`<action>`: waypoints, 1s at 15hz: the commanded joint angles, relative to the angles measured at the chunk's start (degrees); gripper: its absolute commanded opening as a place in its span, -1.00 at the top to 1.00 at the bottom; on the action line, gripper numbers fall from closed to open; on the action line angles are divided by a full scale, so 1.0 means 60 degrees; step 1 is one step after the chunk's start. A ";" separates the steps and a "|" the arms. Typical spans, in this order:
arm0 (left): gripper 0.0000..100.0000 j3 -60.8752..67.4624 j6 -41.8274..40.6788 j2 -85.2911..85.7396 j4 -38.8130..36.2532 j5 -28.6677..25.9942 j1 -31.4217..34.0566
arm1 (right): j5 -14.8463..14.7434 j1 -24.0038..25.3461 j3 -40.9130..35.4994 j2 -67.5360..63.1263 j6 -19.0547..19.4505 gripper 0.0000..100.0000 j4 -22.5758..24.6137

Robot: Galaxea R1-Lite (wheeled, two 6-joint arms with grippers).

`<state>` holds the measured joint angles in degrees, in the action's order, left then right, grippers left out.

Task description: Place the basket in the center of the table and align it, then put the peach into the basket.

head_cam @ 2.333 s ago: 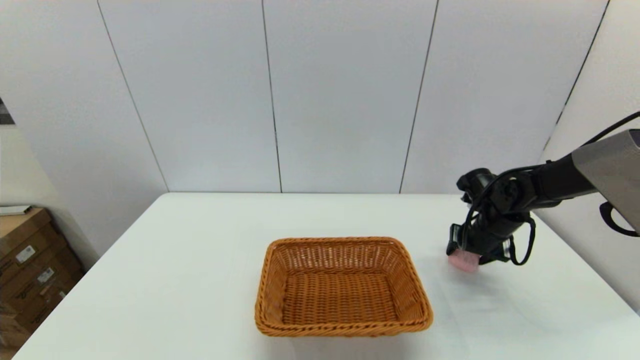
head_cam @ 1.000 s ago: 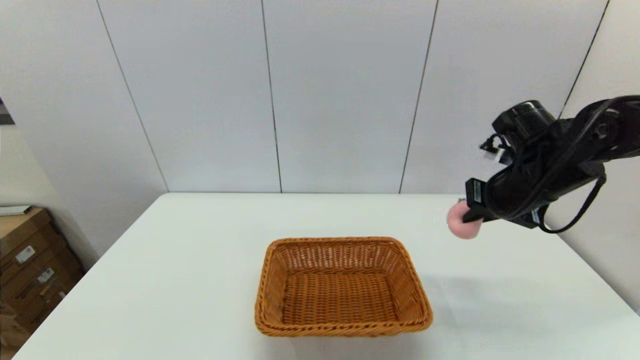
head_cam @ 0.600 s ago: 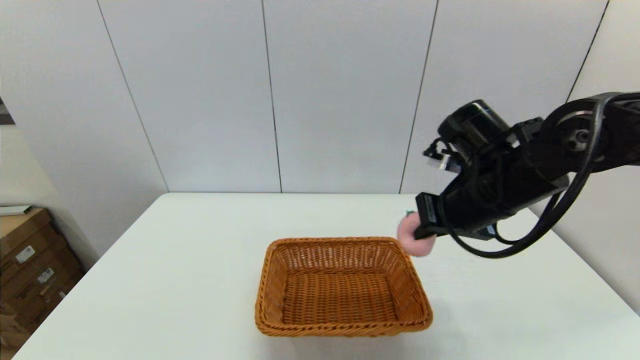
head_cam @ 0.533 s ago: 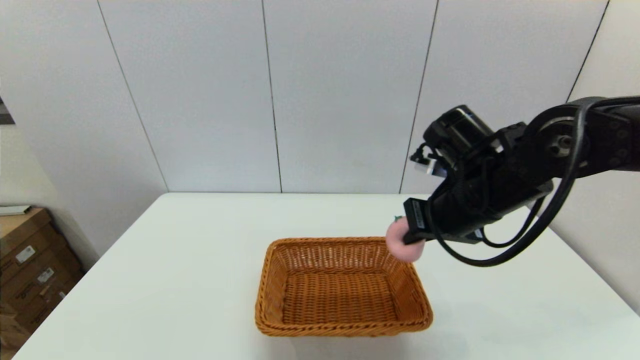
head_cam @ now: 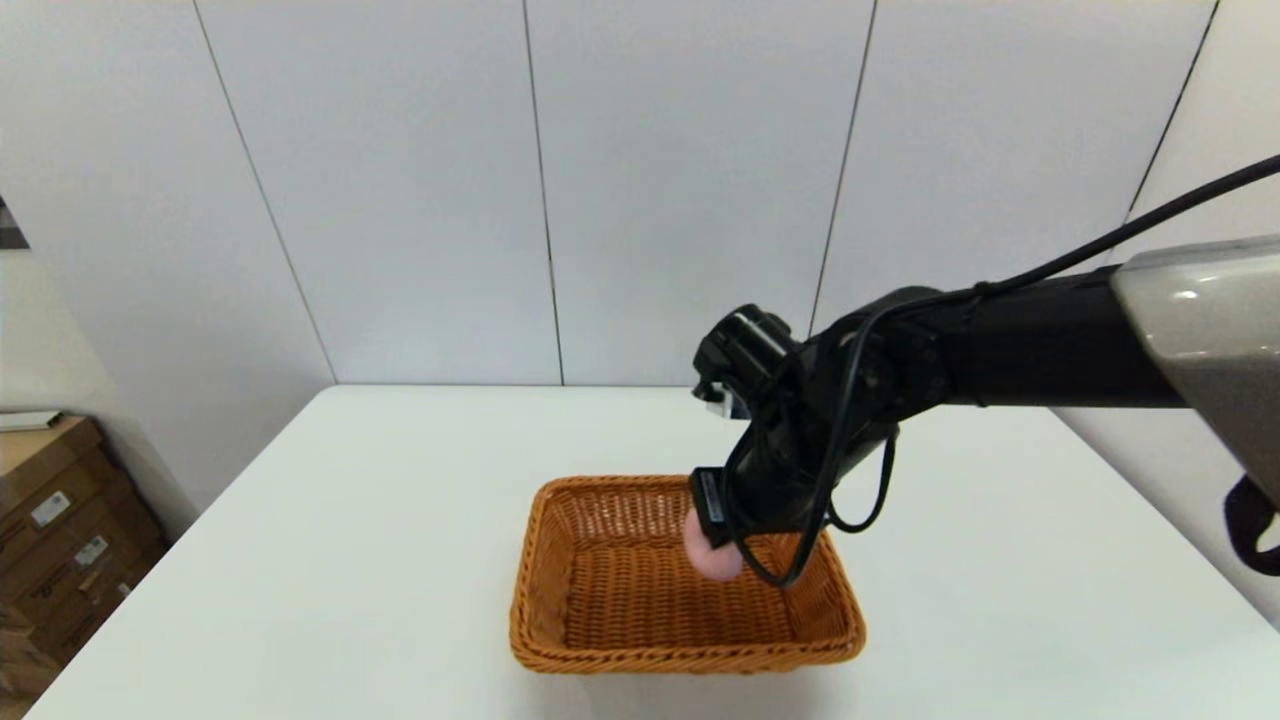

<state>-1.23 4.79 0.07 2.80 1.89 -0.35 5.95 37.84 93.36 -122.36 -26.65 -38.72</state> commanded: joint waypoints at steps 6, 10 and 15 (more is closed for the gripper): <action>-1.00 0.0000 0.0007 -0.0012 0.0001 0.0007 0.0000 | 0.0034 0.0095 0.0071 -0.0613 -0.0085 -1.00 0.0110; -1.00 0.0000 0.0007 -0.0012 0.0001 0.0007 0.0000 | 0.0517 -0.0784 0.0085 0.0193 -0.0085 -1.00 0.0066; -1.00 0.0000 0.0007 -0.0012 0.0001 0.0007 0.0000 | 0.0664 -0.3025 0.0071 0.1189 0.0457 -1.00 -0.0022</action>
<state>-1.23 4.77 0.07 2.80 1.90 -0.35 9.80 25.71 93.82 -118.71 -25.82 -38.36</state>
